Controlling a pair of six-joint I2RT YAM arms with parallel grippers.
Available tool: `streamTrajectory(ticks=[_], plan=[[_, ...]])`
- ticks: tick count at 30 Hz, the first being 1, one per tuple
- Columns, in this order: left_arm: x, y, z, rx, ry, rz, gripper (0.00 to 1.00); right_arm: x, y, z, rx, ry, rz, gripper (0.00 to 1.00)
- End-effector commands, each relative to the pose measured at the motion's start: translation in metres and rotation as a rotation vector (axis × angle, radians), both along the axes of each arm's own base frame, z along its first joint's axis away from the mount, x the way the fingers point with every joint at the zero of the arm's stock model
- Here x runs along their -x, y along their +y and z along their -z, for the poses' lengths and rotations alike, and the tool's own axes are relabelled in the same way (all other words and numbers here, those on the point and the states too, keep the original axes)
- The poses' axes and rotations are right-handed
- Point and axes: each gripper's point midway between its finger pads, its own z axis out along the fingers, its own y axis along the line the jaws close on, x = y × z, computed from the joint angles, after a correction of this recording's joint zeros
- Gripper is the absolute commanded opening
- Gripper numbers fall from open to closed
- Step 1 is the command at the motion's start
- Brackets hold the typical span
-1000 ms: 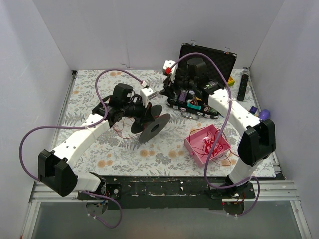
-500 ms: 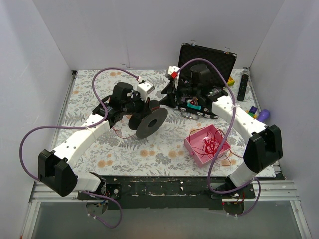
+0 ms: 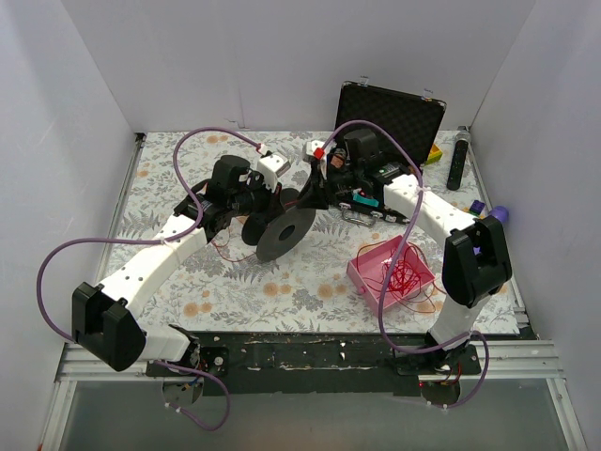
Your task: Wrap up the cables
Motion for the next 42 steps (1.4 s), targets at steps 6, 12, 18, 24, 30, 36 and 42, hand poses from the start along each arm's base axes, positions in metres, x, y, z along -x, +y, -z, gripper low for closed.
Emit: streamTrajectory(ticks=[6,12,18,24,30,36,42], plan=[[0.004,0.023,0.015,-0.099,0.029,-0.058,0.0,0.0,0.002,-0.019,-0.033,-0.062,-0.024,0.08],[0.004,0.022,0.009,-0.097,0.03,-0.05,0.0,-0.008,-0.003,-0.018,0.036,-0.051,0.02,0.08],[0.002,0.022,0.009,-0.108,0.017,-0.048,0.0,-0.009,-0.002,-0.025,0.028,-0.062,0.017,0.04],[0.002,0.022,0.009,-0.121,0.017,-0.03,0.02,-0.02,-0.005,-0.024,0.049,-0.109,0.071,0.01],[0.0,0.021,-0.014,-0.131,-0.032,0.007,0.51,-0.027,0.003,-0.03,0.027,-0.185,0.116,0.01],[-0.006,0.02,-0.046,-0.125,-0.075,0.011,0.68,-0.025,0.012,-0.035,0.023,-0.252,0.133,0.01],[-0.018,0.028,-0.061,-0.147,-0.136,-0.021,0.79,-0.025,0.017,-0.029,0.045,-0.272,0.136,0.01]])
